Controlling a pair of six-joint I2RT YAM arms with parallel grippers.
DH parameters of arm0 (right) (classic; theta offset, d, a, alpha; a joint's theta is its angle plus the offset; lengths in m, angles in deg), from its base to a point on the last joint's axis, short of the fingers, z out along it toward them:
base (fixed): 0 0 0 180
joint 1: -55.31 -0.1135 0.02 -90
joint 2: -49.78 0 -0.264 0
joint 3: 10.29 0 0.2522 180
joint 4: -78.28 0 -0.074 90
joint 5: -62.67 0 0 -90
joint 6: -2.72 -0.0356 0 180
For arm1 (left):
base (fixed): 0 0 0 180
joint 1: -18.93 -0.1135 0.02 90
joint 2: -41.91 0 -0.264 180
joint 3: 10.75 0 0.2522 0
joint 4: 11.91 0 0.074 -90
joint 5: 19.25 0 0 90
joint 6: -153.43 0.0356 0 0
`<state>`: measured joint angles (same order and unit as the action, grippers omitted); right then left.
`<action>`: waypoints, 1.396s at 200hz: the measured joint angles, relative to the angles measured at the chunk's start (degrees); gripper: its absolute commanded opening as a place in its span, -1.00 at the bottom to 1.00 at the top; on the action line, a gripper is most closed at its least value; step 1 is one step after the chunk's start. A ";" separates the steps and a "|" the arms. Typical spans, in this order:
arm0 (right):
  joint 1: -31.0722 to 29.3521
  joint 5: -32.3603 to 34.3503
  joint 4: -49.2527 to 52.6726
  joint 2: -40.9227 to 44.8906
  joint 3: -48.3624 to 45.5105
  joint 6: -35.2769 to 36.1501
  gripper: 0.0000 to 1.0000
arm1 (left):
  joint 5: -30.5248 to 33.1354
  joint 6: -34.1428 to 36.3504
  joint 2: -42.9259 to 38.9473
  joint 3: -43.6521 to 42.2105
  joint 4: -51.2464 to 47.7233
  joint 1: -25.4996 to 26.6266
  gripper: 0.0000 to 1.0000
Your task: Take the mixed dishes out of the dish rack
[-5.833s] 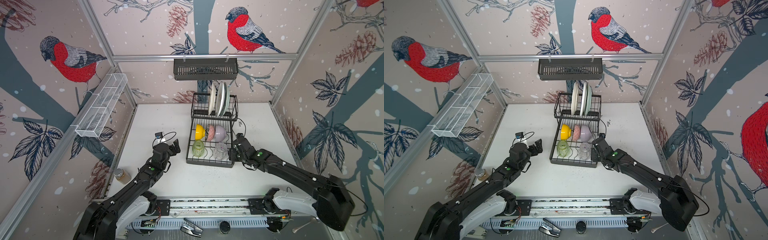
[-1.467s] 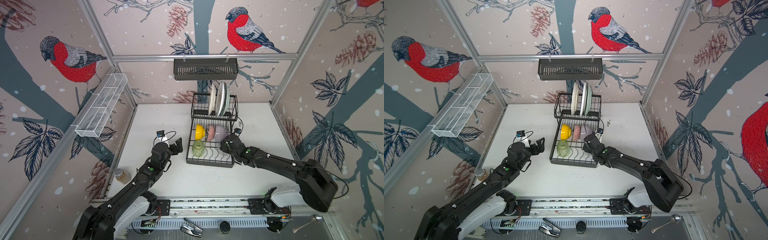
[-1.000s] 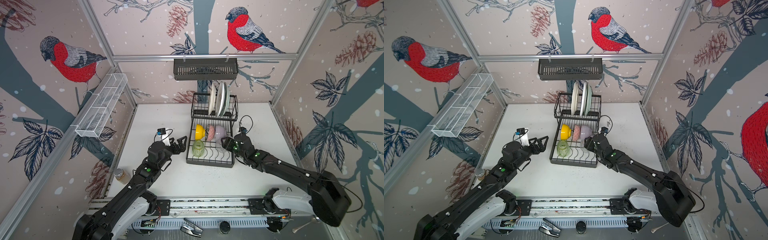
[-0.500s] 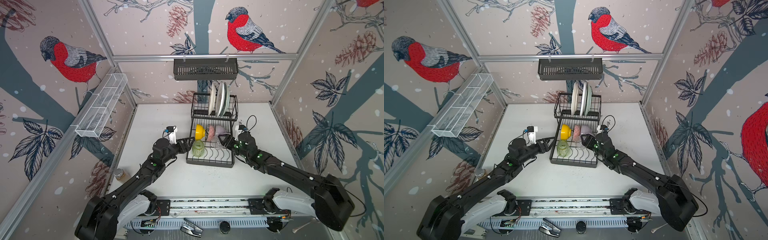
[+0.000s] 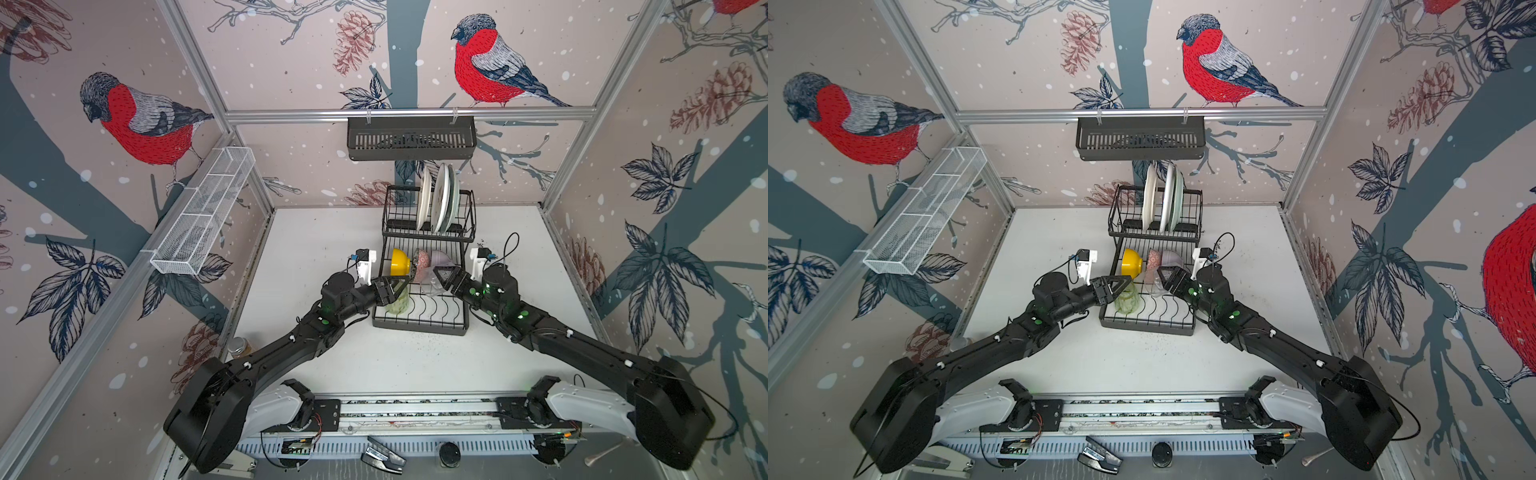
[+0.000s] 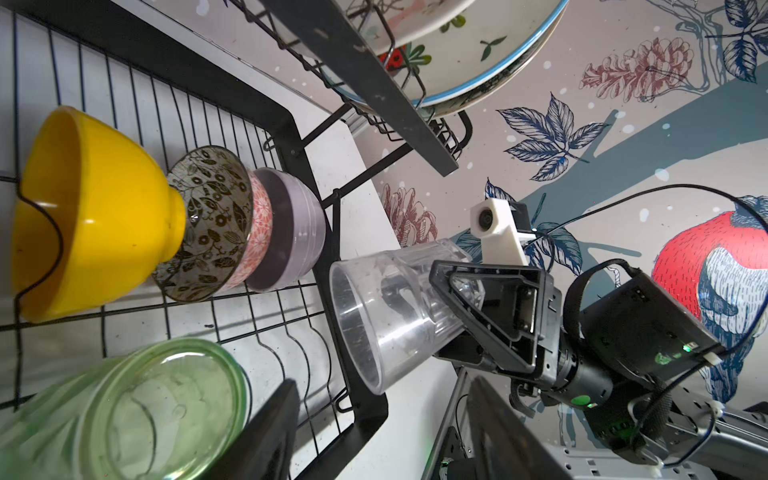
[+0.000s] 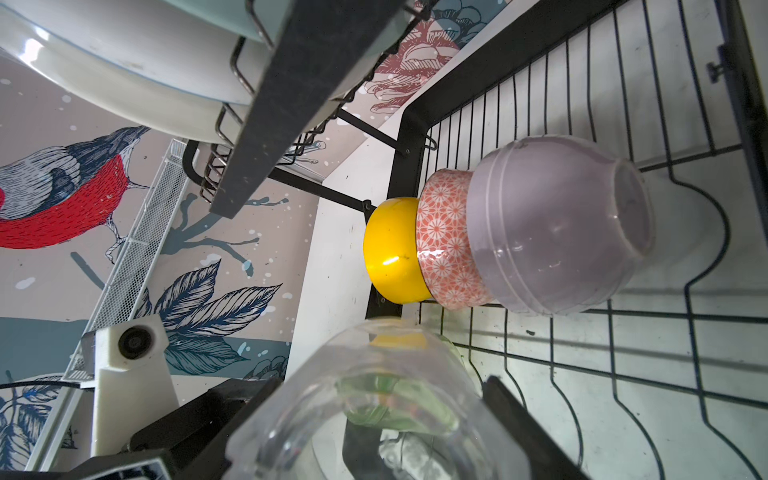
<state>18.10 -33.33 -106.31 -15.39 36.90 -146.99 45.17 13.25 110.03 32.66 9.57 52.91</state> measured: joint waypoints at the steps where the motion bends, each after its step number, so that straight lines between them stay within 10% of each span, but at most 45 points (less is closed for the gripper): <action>1: 0.02 -0.02 -0.04 0.00 -0.04 -0.11 0.01 | -0.07 -0.09 0.11 0.02 0.11 0.00 0.24; 154: -1.40 -2.84 -4.87 -0.83 0.13 -1.60 0.01 | -9.40 -14.56 13.97 0.04 24.65 2.05 -0.17; 236: -3.37 -1.25 -10.67 -4.37 1.38 -4.96 0.01 | -10.43 -17.49 14.69 0.44 27.69 2.08 -1.00; 279: -4.96 1.75 -12.50 -5.25 2.25 -7.15 0.01 | -10.23 -18.18 14.67 0.46 30.58 2.08 -1.00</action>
<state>13.14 -31.58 -118.81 -20.63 39.15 -154.13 34.94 -4.93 124.70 33.12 40.15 54.98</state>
